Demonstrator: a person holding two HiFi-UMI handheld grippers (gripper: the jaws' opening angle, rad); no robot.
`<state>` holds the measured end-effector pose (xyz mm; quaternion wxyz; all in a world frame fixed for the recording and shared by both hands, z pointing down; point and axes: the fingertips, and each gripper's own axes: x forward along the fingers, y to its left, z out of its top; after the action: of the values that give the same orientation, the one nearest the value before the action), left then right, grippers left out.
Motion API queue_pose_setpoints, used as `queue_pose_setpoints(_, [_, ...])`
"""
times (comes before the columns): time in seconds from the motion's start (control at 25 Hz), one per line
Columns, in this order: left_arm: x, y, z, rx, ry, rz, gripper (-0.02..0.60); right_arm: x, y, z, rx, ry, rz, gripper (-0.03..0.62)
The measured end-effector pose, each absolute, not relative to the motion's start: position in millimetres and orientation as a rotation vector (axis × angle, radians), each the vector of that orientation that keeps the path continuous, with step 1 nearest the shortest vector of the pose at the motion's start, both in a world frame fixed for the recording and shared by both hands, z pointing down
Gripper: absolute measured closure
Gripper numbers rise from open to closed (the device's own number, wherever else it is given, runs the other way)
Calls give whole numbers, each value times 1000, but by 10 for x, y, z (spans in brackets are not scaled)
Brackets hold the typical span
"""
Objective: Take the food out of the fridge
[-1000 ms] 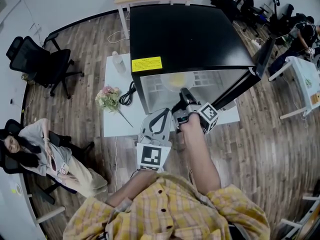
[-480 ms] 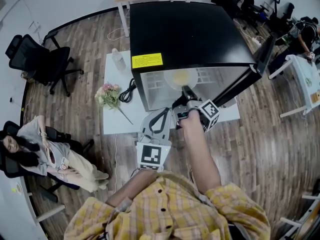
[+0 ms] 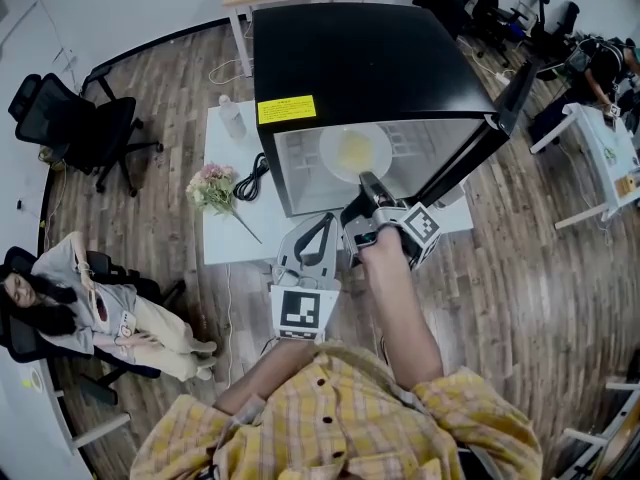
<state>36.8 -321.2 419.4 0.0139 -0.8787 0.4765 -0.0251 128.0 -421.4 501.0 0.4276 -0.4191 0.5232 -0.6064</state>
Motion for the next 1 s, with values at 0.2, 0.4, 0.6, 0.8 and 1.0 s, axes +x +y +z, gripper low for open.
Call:
queue_pose_setpoints(0.2, [309, -3115, 4105, -2706, 1526, -36, 574, 1217, -4014, 4801, -994, 1338, -1519, 574])
queue_pose_setpoints(0.4, [273, -3029, 4096, -2706, 1547, -18, 574, 1147, -3778, 4664, -972, 1373, -1522, 574])
queue_pose_setpoints(0.6, [236, -2941, 4141, -2700, 1581, -1, 574, 1092, -3513, 4656, -973, 1410, -1524, 574])
queue_pose_setpoints(0.8, [235, -2776, 4167, -2689, 1573, 5, 574, 1054, -3207, 4632, -965, 1432, -1521, 574])
queue_pose_setpoints(1.0, [199, -2799, 4087, -2689, 1575, 0, 574, 1019, -3096, 4510, -966, 1463, -1523, 574])
